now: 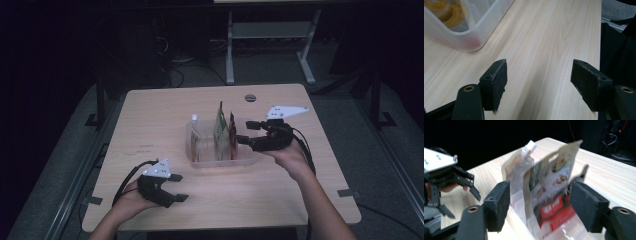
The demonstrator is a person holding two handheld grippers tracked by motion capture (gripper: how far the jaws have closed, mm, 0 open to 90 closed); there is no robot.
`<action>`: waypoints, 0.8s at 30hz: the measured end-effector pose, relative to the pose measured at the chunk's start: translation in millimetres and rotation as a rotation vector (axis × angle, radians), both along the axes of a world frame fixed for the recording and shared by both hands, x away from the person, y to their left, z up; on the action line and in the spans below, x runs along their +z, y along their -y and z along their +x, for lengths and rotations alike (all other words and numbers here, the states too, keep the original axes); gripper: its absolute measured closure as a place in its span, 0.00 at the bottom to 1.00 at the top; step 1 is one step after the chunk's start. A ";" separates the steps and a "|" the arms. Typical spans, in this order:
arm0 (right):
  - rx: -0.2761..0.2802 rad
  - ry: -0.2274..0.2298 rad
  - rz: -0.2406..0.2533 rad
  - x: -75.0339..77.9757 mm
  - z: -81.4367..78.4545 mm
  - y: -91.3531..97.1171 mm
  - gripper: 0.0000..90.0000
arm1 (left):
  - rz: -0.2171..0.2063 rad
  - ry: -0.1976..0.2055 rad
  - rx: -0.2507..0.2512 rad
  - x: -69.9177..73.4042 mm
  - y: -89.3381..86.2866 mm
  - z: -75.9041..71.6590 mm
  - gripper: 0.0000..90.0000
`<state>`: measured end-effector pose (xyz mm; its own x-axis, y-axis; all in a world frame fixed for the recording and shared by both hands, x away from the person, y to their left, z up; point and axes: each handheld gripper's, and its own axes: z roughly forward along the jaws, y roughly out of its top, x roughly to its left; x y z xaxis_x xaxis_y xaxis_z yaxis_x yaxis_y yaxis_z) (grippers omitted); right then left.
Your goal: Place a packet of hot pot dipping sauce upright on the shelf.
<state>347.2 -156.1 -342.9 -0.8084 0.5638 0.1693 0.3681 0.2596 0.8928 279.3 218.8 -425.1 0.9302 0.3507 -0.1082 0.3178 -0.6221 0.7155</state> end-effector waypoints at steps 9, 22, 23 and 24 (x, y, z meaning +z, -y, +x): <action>-0.030 0.026 -0.021 -13.9 -26.4 28.8 0.30 | -0.008 -0.003 0.055 0.1 -14.7 -5.4 0.29; -0.110 0.005 -0.093 -53.6 -57.9 63.7 0.20 | 0.016 -0.002 0.142 -8.4 -43.8 -18.0 0.20; -0.112 0.001 -0.099 -55.8 -59.5 65.1 0.19 | 0.018 -0.004 0.150 -9.0 -45.8 -18.9 0.20; -0.116 0.000 -0.107 -58.9 -61.3 66.7 0.19 | 0.021 0.000 0.159 -10.1 -48.2 -19.6 0.19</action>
